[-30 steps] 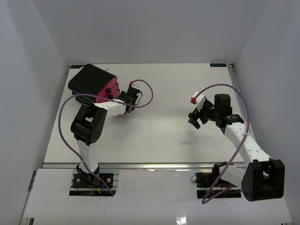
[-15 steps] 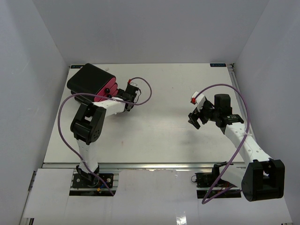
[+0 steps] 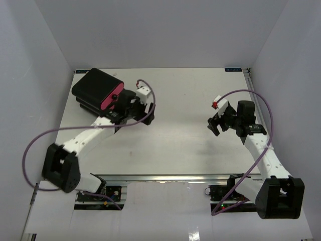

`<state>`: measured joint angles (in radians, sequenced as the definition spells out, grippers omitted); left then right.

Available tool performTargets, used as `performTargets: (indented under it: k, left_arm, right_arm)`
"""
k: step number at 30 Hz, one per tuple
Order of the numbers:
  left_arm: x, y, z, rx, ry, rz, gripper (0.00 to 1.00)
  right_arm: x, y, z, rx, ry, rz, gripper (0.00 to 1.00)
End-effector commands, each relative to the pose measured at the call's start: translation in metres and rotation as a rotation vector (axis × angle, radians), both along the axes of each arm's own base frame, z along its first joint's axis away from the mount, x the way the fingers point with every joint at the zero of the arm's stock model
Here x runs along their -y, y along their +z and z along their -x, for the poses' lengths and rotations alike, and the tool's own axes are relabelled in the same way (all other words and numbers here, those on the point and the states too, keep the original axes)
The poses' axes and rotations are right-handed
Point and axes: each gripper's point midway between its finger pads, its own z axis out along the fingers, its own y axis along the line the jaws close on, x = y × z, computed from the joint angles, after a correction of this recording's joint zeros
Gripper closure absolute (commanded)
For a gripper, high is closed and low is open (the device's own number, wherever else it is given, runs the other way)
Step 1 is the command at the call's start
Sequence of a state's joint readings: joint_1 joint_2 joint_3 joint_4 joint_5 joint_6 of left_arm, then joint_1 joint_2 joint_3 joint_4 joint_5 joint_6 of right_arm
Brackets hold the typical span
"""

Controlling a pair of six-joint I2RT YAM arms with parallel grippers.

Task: Organize the makeup

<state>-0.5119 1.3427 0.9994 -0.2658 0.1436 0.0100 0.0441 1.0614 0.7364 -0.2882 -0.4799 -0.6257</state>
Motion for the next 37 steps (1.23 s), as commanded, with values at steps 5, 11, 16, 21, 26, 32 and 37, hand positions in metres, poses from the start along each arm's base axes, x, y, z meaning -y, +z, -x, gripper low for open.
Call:
performTargets:
  k: [5, 11, 16, 21, 26, 32, 37]
  left_arm:
    - [-0.039, 0.099, 0.102, 0.281, -0.033, 0.344, 0.02]
    - [-0.053, 0.101, 0.125, 0.352, -0.011, 0.419, 0.02]
    - [-0.053, 0.102, 0.127, 0.363, -0.011, 0.436, 0.02]
    - [-0.043, 0.099, 0.132, 0.333, -0.072, 0.442, 0.02]
    - [-0.042, 0.100, 0.133, 0.336, -0.080, 0.444, 0.02]
    - [-0.043, 0.100, 0.133, 0.338, -0.079, 0.445, 0.02]
    - [-0.043, 0.099, 0.132, 0.334, -0.074, 0.441, 0.02]
  right_arm:
    - [0.010, 0.054, 0.005, 0.043, -0.138, -0.168, 0.10]
    - [0.015, 0.042, 0.015, -0.016, -0.196, -0.182, 0.10]
    - [0.025, 0.041, 0.020, 0.033, -0.256, -0.212, 0.10]
    - [0.044, 0.053, 0.019, 0.099, -0.376, -0.279, 0.10]
    - [0.055, 0.060, 0.015, 0.123, -0.459, -0.314, 0.10]
    - [0.066, 0.059, 0.010, 0.127, -0.528, -0.307, 0.10]
    - [0.071, 0.058, 0.010, 0.135, -0.556, -0.302, 0.10]
